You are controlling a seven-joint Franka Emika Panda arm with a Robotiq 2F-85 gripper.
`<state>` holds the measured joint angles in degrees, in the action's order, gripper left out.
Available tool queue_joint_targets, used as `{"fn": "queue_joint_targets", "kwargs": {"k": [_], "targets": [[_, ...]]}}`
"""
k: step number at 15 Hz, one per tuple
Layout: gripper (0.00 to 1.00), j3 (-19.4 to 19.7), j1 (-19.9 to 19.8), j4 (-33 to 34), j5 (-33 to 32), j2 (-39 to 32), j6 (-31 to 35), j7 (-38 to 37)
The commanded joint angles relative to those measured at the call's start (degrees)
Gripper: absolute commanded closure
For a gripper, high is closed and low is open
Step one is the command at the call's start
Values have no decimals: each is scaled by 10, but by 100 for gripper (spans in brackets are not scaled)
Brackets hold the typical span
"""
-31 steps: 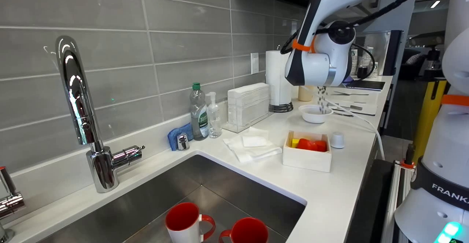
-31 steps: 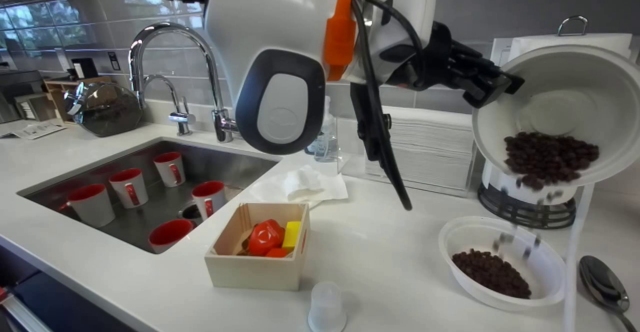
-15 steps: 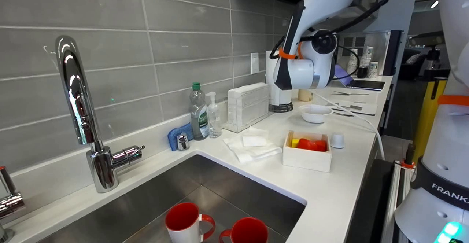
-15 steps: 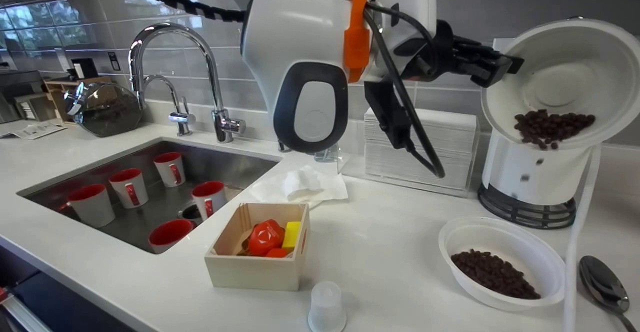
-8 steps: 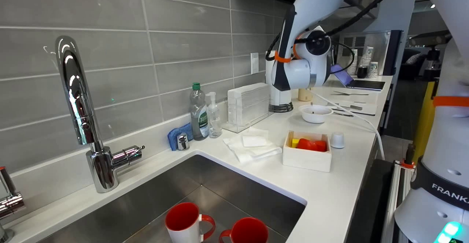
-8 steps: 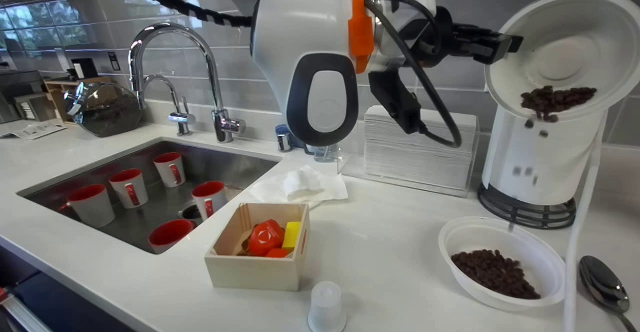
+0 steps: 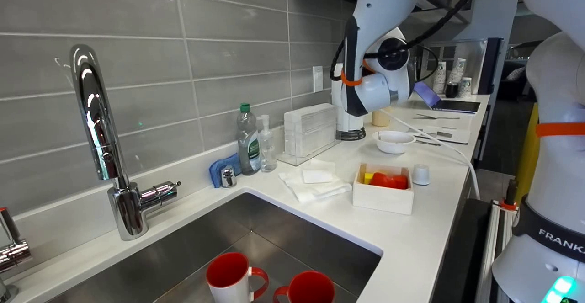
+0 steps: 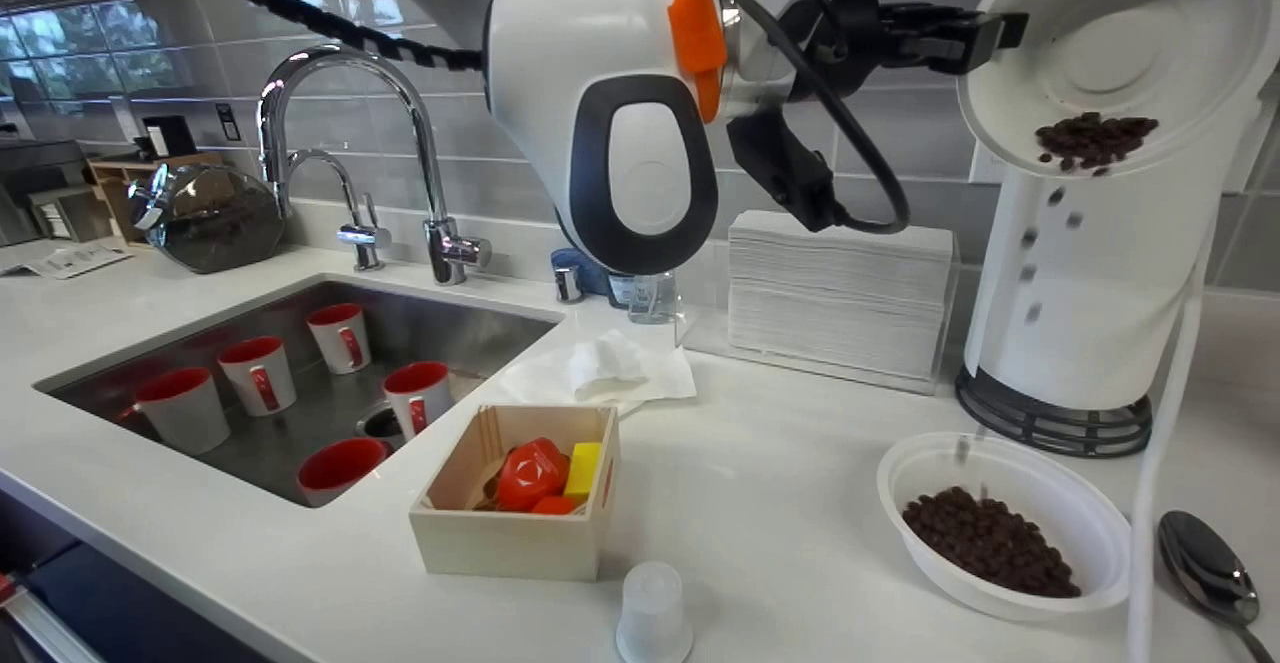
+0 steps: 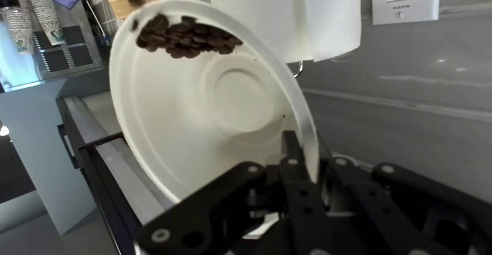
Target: Pour the contents in the bowl into the other bowl
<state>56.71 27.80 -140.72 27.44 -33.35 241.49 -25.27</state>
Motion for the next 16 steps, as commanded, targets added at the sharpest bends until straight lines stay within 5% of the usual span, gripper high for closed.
{"fn": "queue_joint_targets", "kwargs": {"k": [1, 6, 16], "targets": [[100, 76, 72, -25, 31, -95, 18, -95], [100, 103, 104, -64, 55, -175, 17, -185], [100, 94, 107, -76, 101, -261, 17, -256]]}}
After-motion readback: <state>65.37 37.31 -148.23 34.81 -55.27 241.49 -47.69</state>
